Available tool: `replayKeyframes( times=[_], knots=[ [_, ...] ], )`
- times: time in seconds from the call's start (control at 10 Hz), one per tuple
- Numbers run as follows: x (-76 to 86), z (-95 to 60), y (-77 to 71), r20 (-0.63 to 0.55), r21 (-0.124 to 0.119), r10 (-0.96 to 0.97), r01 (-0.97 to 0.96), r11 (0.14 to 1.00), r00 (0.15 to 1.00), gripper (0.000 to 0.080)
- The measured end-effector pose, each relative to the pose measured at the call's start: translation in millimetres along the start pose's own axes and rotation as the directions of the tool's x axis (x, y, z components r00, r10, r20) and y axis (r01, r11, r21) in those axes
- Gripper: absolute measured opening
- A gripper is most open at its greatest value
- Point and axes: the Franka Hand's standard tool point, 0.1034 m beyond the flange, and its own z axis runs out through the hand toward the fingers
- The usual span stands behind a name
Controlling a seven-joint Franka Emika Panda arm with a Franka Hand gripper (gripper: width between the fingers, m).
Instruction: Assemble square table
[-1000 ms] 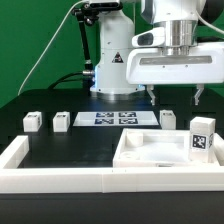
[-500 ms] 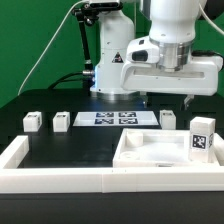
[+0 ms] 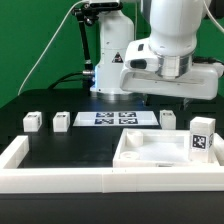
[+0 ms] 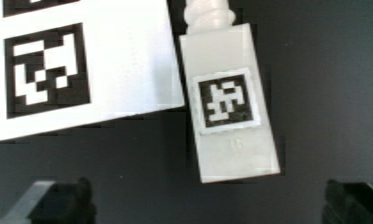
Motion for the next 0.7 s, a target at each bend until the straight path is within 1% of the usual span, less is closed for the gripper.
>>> replayKeyframes(
  times=[0.1, 0.2, 0.4, 0.5, 0.7],
  knots=[
    [0.4, 2.5, 1.1, 0.007, 0.017, -0.046, 0.046, 0.999, 0.999, 0.0649],
    [0.1, 6.1, 1.2, 0.015, 0.027, -0.068, 0.067, 0.997, 0.998, 0.0649],
    [-0.8, 9.4, -1.1, 0.016, 0.038, -0.137, 0.136, 0.990, 0.990, 0.0649],
    [-1.7, 11.2, -0.3, 0.017, 0.045, -0.130, 0.129, 0.991, 0.991, 0.0649],
    [-1.4, 10.9, -0.1, 0.017, 0.044, -0.128, 0.127, 0.991, 0.992, 0.0649]
  ],
)
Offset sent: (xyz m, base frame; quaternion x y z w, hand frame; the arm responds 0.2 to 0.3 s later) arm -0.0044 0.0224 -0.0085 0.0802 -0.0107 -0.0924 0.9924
